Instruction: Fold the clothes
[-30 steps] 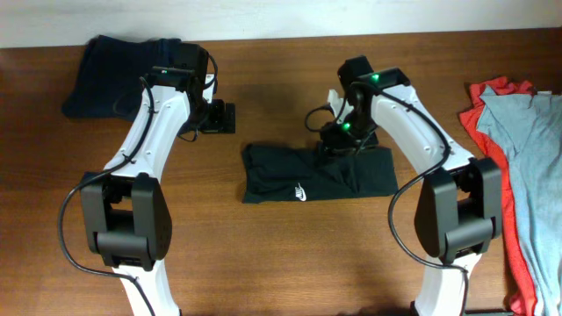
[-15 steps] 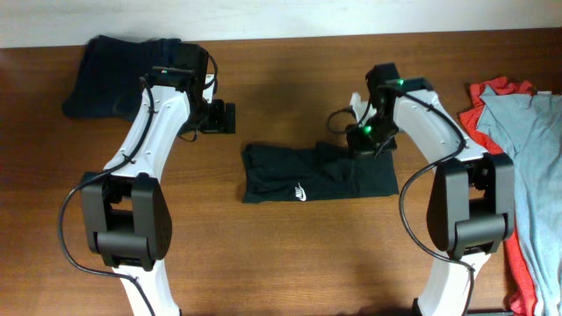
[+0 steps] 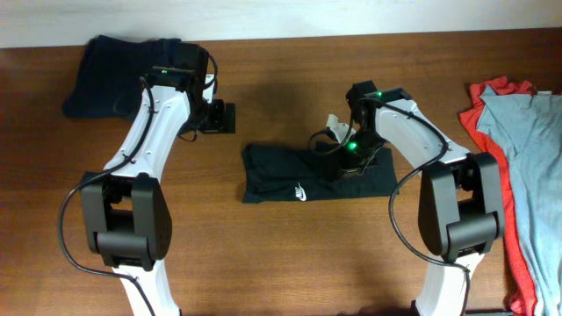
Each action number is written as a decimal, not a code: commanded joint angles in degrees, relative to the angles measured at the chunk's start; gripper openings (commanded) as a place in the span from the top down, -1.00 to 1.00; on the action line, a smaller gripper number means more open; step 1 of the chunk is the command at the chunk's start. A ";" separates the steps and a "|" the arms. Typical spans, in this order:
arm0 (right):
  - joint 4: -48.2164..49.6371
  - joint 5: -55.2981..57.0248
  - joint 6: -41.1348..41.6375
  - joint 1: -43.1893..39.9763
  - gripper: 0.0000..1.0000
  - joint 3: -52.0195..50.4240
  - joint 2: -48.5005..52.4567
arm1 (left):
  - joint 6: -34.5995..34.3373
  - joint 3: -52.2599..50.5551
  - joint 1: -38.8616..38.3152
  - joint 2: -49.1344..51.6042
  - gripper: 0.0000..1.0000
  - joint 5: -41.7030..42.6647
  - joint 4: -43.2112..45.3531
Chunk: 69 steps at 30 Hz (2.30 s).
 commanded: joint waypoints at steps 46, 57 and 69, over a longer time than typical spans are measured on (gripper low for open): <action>-8.81 2.89 -7.13 -22.56 0.00 11.47 -0.63 | 0.07 0.55 0.15 -0.87 -0.98 -0.37 -0.02; 11.34 -5.55 -7.15 -25.88 -0.16 -9.46 0.17 | 0.07 0.55 0.15 -0.87 -0.98 -0.37 -0.02; 19.21 -12.00 -7.10 -25.86 0.05 -15.06 0.17 | 0.07 0.55 0.20 -0.87 -0.98 -0.37 -0.02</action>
